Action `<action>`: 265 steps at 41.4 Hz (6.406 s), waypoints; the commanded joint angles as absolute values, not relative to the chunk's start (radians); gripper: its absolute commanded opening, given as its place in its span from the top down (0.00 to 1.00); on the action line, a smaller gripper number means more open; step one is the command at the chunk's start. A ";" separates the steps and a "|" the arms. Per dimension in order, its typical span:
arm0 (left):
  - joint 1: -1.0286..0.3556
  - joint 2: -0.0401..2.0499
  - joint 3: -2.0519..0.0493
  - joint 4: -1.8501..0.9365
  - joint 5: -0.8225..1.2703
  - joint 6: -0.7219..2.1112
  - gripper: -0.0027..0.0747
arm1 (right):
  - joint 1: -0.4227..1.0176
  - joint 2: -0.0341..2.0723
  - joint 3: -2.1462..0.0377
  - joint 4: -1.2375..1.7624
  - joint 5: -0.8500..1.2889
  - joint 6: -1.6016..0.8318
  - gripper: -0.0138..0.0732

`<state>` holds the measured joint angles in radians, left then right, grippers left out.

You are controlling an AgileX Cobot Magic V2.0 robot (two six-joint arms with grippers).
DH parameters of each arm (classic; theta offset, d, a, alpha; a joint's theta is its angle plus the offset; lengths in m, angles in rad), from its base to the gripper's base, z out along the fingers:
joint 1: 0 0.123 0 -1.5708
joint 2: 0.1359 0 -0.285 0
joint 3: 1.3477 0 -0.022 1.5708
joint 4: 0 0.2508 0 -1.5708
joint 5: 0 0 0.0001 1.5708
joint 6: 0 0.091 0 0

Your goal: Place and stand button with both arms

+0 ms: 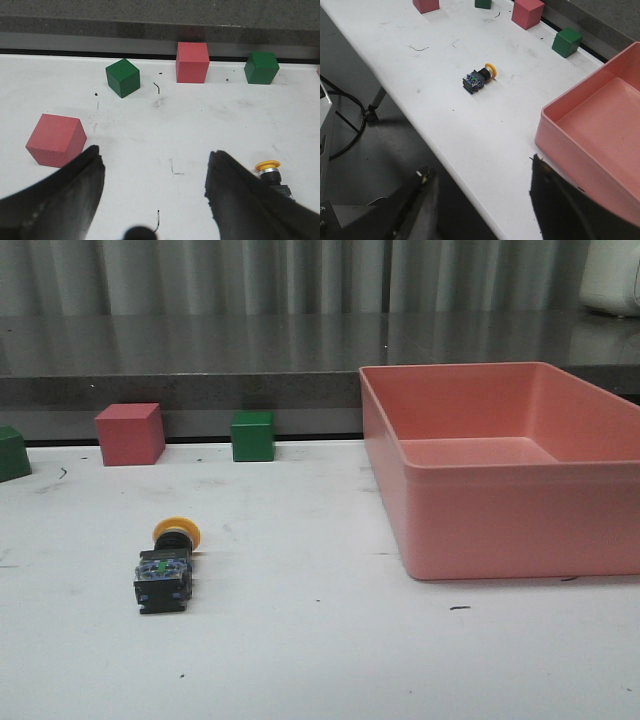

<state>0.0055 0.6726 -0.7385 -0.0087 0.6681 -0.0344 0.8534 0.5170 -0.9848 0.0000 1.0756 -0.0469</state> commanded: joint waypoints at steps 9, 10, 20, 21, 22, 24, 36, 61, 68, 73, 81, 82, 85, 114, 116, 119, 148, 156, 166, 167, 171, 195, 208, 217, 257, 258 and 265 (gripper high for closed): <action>-0.003 0.671 -0.773 -0.018 0.602 -0.037 0.40 | 0.849 0.524 -1.007 0.000 1.008 -0.068 0.34; -0.003 0.671 -0.773 -0.018 0.600 -0.037 0.40 | 0.849 0.524 -1.007 0.000 1.010 -0.068 0.34; -0.003 0.676 -0.773 -0.018 0.600 -0.037 0.40 | 0.849 0.524 -1.007 0.000 1.011 -0.068 0.34; -0.003 0.676 -0.773 -0.018 0.600 -0.037 0.40 | 0.849 0.524 -1.007 0.000 1.011 -0.068 0.34; -0.003 0.676 -0.773 -0.018 0.600 -0.037 0.40 | 0.849 0.524 -1.007 0.000 1.011 -0.068 0.34; -0.003 0.676 -0.773 -0.018 0.600 -0.037 0.40 | 0.849 0.524 -1.007 0.000 1.011 -0.068 0.34; -0.003 0.676 -0.773 -0.018 0.602 -0.037 0.40 | 0.849 0.524 -1.007 0.000 1.044 -0.068 0.34; -0.168 0.676 -0.829 -0.014 0.671 -0.006 0.40 | 0.849 0.524 -1.007 0.000 1.046 -0.068 0.34; -0.264 0.678 -0.926 -0.014 0.712 -0.006 0.40 | 0.849 0.524 -1.007 0.000 1.047 -0.068 0.34; -0.326 0.708 -0.988 -0.014 0.741 0.000 0.40 | 0.849 0.524 -1.007 0.000 1.047 -0.068 0.34; -0.438 0.845 -1.054 -0.014 0.876 0.000 0.39 | 0.849 0.524 -1.007 0.000 1.047 -0.068 0.34; -0.449 0.861 -1.054 -0.014 0.877 -0.006 0.39 | 0.849 0.524 -1.007 0.000 1.047 -0.068 0.34; -0.489 0.930 -1.054 -0.014 0.885 -0.010 0.39 | 0.849 0.524 -1.007 0.000 1.047 -0.068 0.34; -0.518 1.546 -1.127 0.037 0.741 -0.321 0.25 | 0.849 0.524 -1.007 0.000 1.047 -0.068 0.34; -0.518 1.583 -1.153 0.039 0.743 -0.348 0.25 | 0.849 0.524 -1.007 0.000 1.047 -0.068 0.34; -0.518 1.644 -1.200 0.053 0.779 -0.392 0.25 | 0.849 0.524 -1.007 0.000 1.047 -0.068 0.34; -0.514 1.922 -1.347 0.060 0.758 -0.588 0.25 | 0.849 0.524 -1.007 0.000 1.047 -0.068 0.34; -0.514 1.941 -1.347 0.059 0.766 -0.597 0.34 | 0.849 0.524 -1.007 0.000 1.047 -0.068 0.34; -0.516 1.941 -1.360 0.064 0.787 -0.597 0.66 | 0.849 0.524 -1.007 0.000 1.047 -0.068 0.34; -0.516 1.941 -1.360 0.067 0.794 -0.597 0.68 | 0.849 0.524 -1.007 0.000 1.047 -0.068 0.34; -0.516 1.941 -1.361 0.077 0.818 -0.597 0.72 | 0.849 0.524 -1.007 0.000 1.047 -0.068 0.34; -0.424 1.759 -1.363 0.084 0.873 -0.314 0.72 | 0.849 0.524 -1.007 0.000 1.047 -0.068 0.34; -0.294 1.611 -1.327 -0.019 0.795 -0.081 0.72 | 0.849 0.524 -1.007 0.000 1.047 -0.068 0.34; -0.262 1.419 -1.156 -0.017 0.517 -0.064 0.72 | 0.849 0.524 -1.007 0.000 1.047 -0.068 0.34; -0.246 1.262 -0.342 0.000 -0.886 -0.014 0.72 | 0.849 0.524 -1.007 0.000 1.047 -0.068 0.34; -0.246 1.283 -0.336 0.000 -0.915 -0.014 0.72 | 0.849 0.524 -1.007 0.000 1.047 -0.068 0.34; -0.246 1.423 -0.331 -0.031 -1.126 -0.014 0.72 | 0.849 0.524 -1.007 0.000 1.047 -0.068 0.34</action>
